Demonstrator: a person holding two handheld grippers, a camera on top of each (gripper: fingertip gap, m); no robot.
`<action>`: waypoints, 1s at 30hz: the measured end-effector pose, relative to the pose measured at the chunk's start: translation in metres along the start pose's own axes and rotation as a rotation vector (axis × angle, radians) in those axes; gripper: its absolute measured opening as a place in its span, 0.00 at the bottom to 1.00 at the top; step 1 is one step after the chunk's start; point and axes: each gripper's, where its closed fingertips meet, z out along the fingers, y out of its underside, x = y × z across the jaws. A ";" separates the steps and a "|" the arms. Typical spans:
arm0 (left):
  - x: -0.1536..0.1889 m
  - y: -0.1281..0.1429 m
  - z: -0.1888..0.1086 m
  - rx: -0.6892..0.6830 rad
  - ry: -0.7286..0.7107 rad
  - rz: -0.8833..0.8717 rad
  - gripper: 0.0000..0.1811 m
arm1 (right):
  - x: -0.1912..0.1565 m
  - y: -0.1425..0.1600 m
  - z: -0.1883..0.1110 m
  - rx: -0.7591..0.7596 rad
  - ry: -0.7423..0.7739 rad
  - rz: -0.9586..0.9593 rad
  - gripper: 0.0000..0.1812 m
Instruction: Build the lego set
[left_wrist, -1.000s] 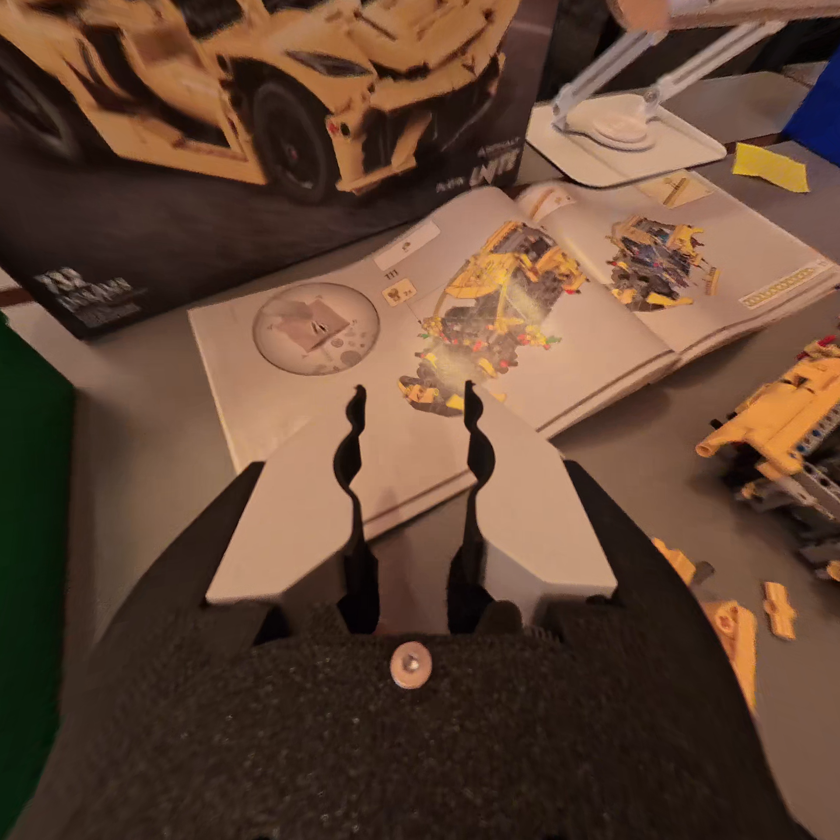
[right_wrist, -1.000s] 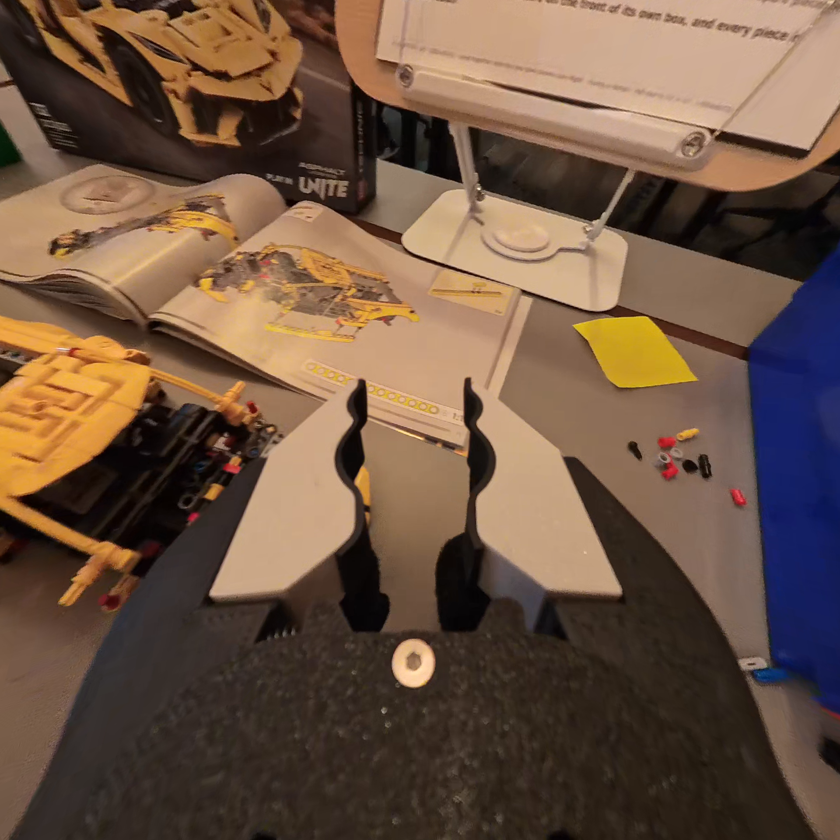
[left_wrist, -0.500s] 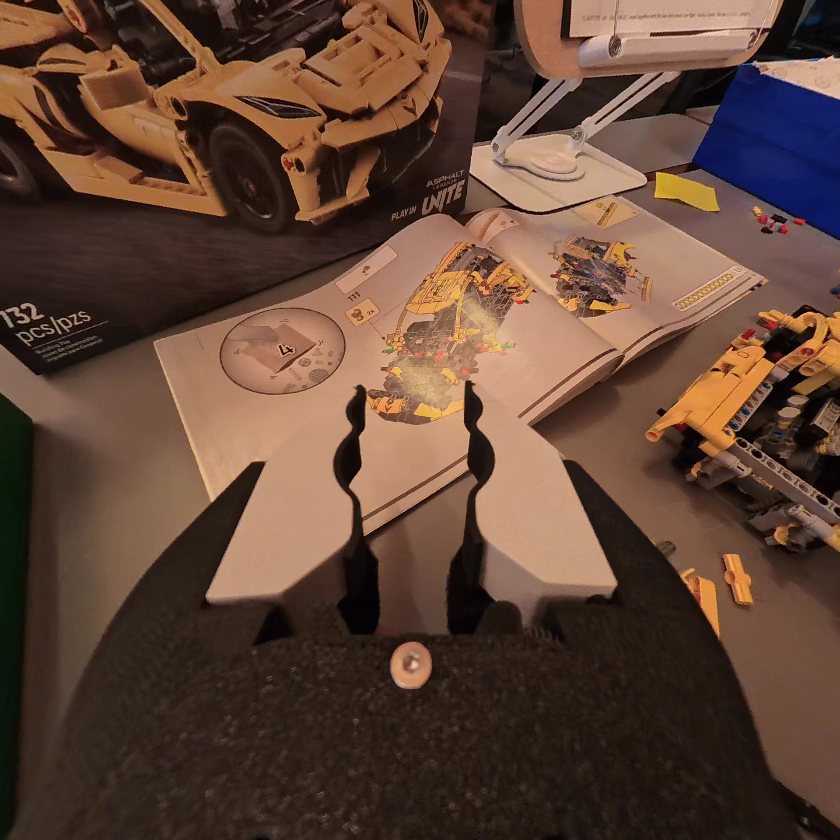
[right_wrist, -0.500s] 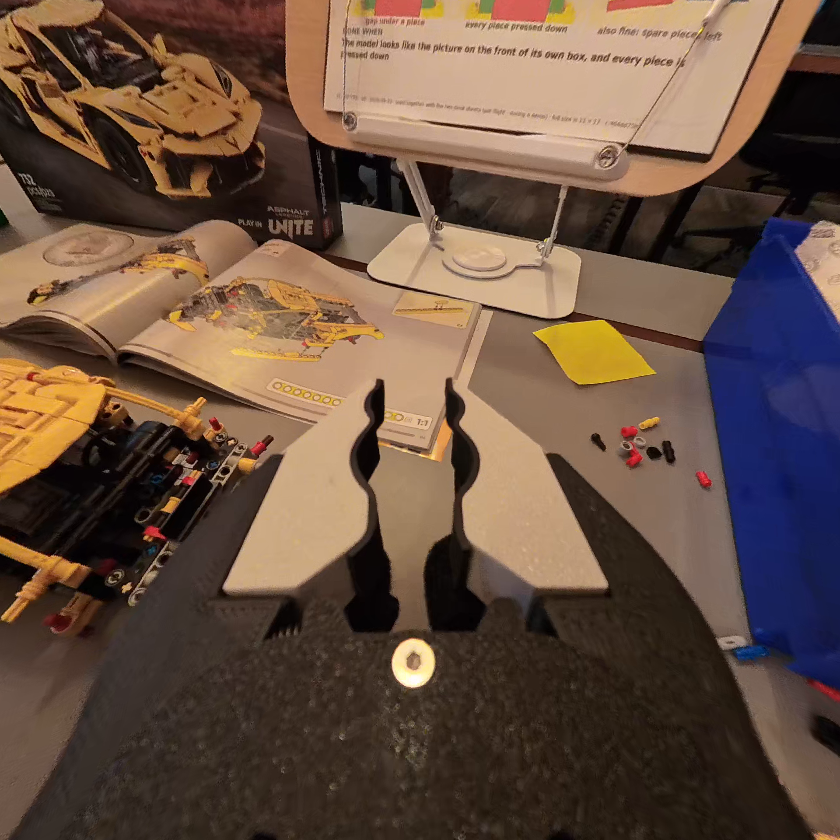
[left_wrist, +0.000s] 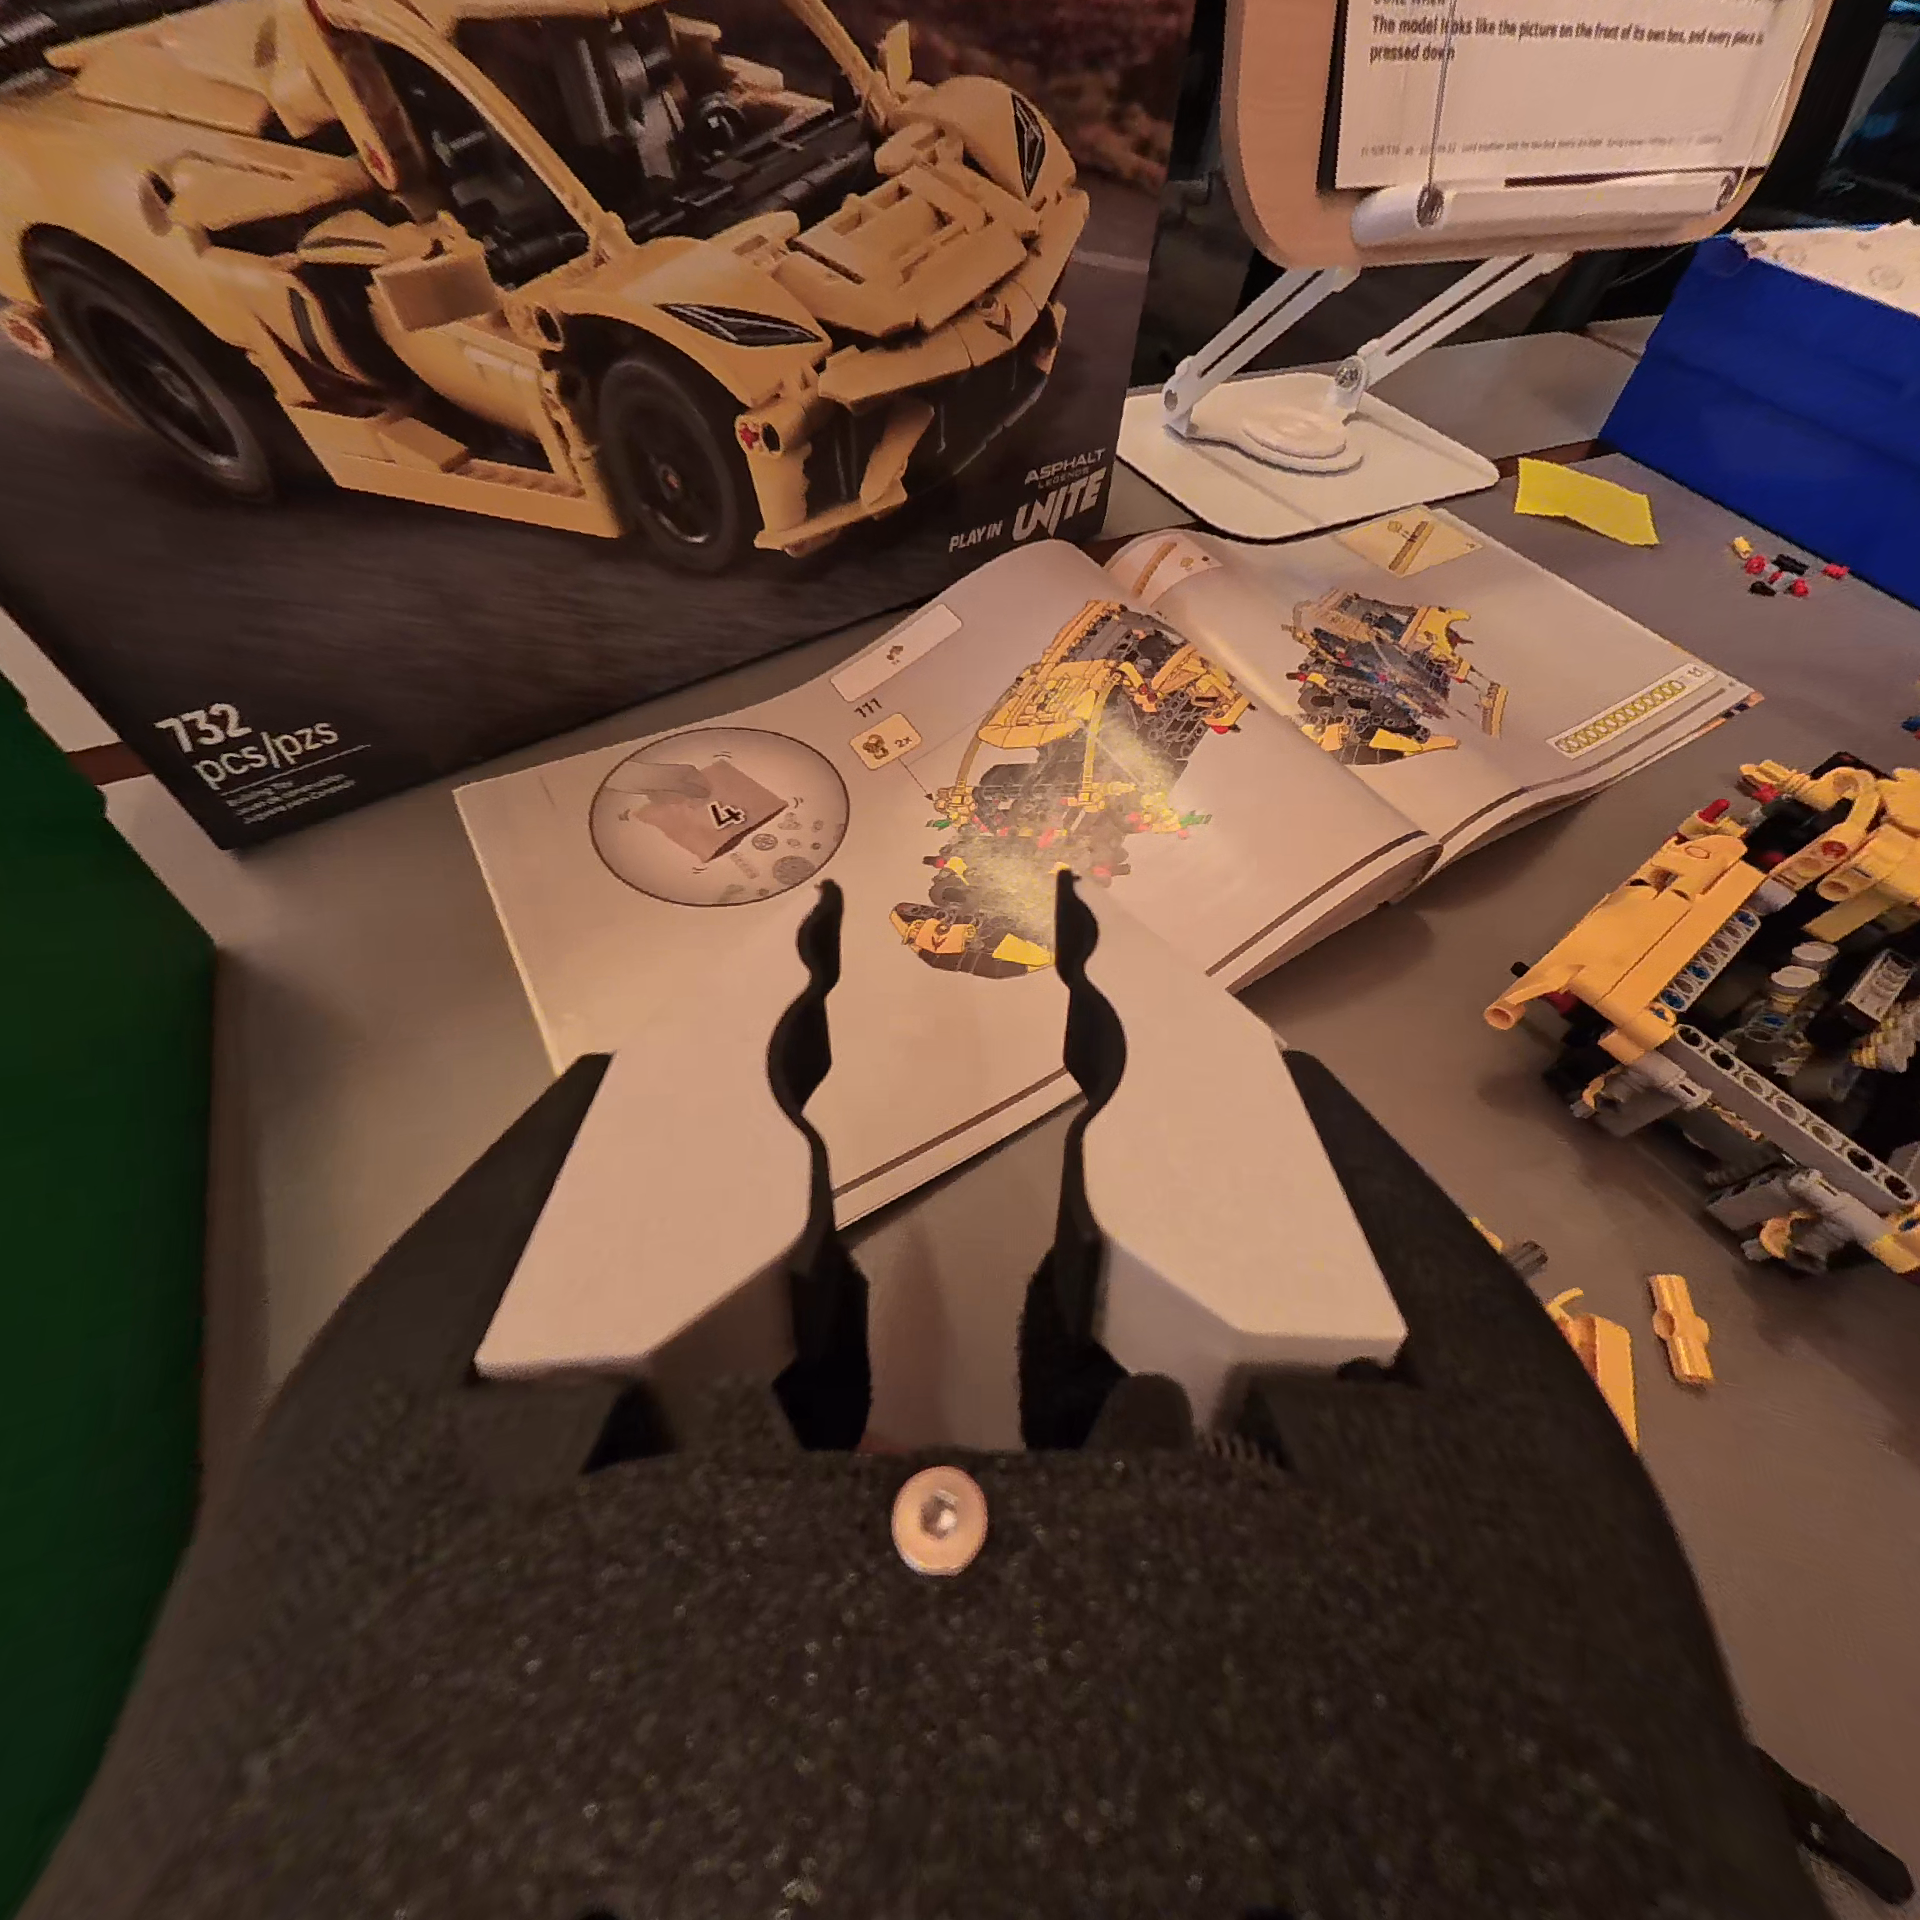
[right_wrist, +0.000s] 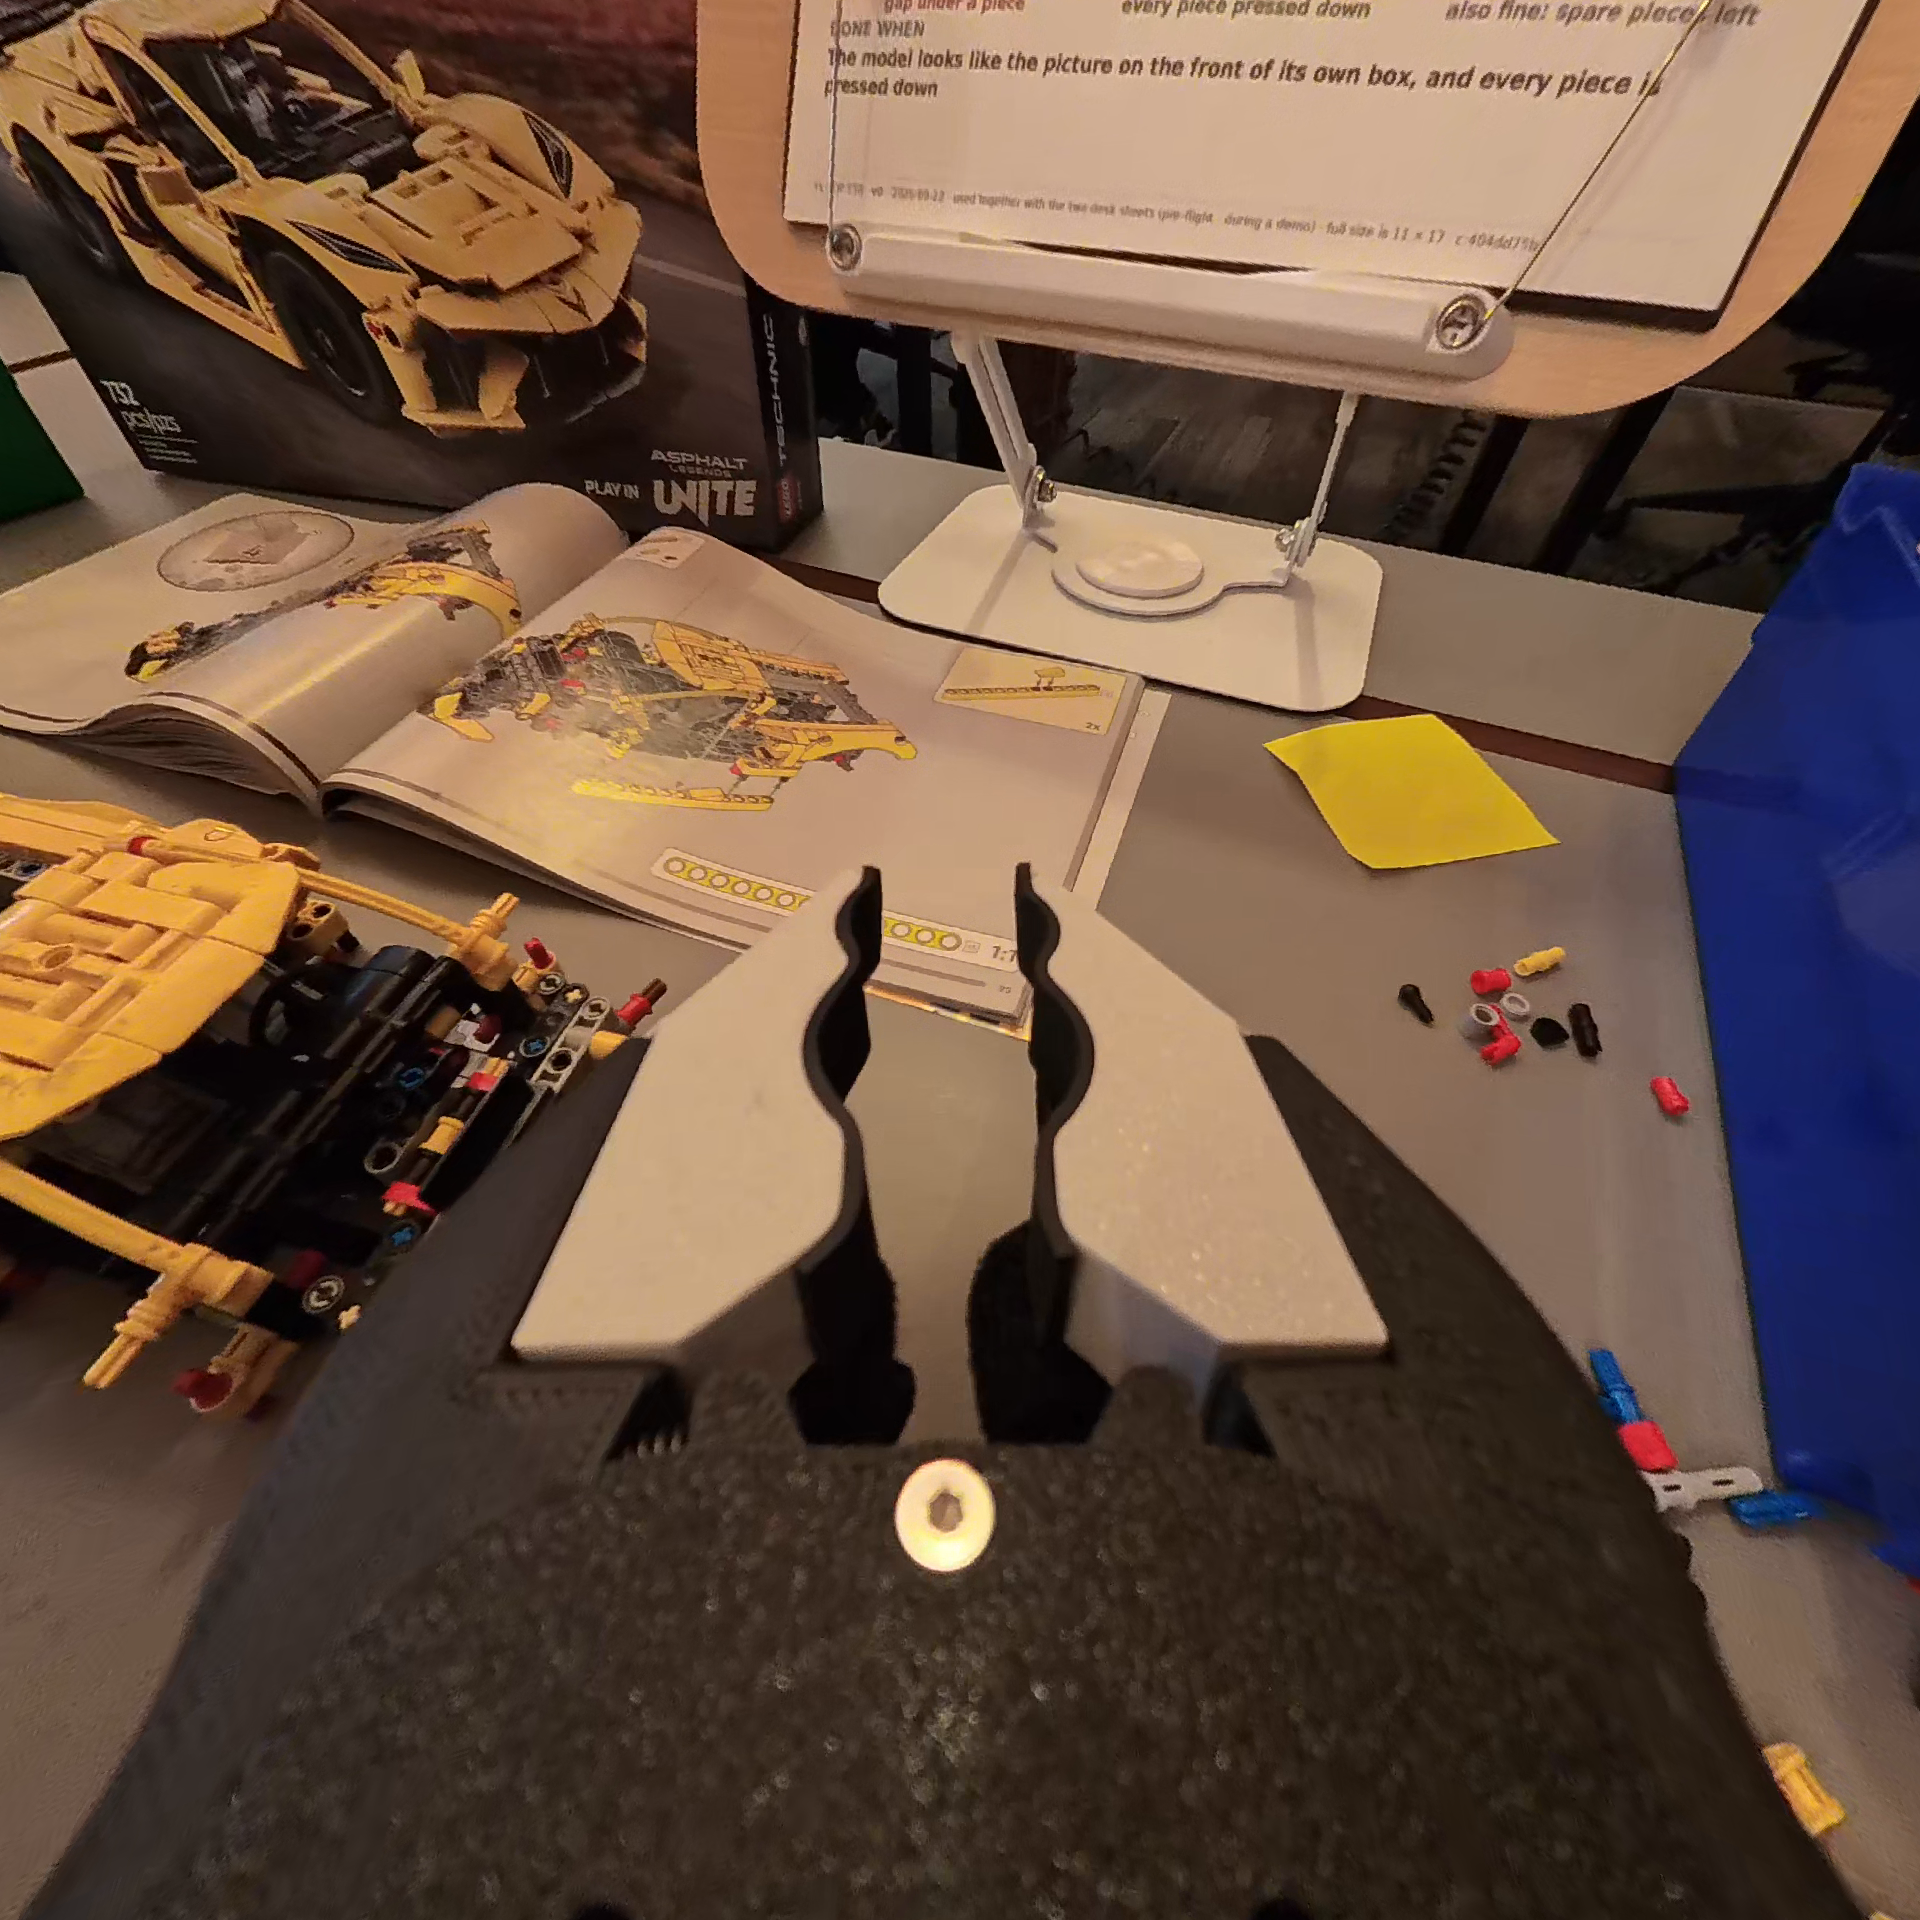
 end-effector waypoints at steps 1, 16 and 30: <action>-0.001 -0.002 -0.001 0.003 -0.004 0.001 0.23 | 0.000 0.001 0.000 -0.005 0.000 -0.001 0.13; 0.067 0.088 -0.069 -0.536 0.351 0.349 0.22 | 0.005 -0.004 -0.010 0.019 0.001 0.024 0.13; -0.010 0.069 -0.083 -0.440 -0.119 0.255 0.13 | -0.003 -0.010 -0.017 0.032 -0.030 0.004 0.11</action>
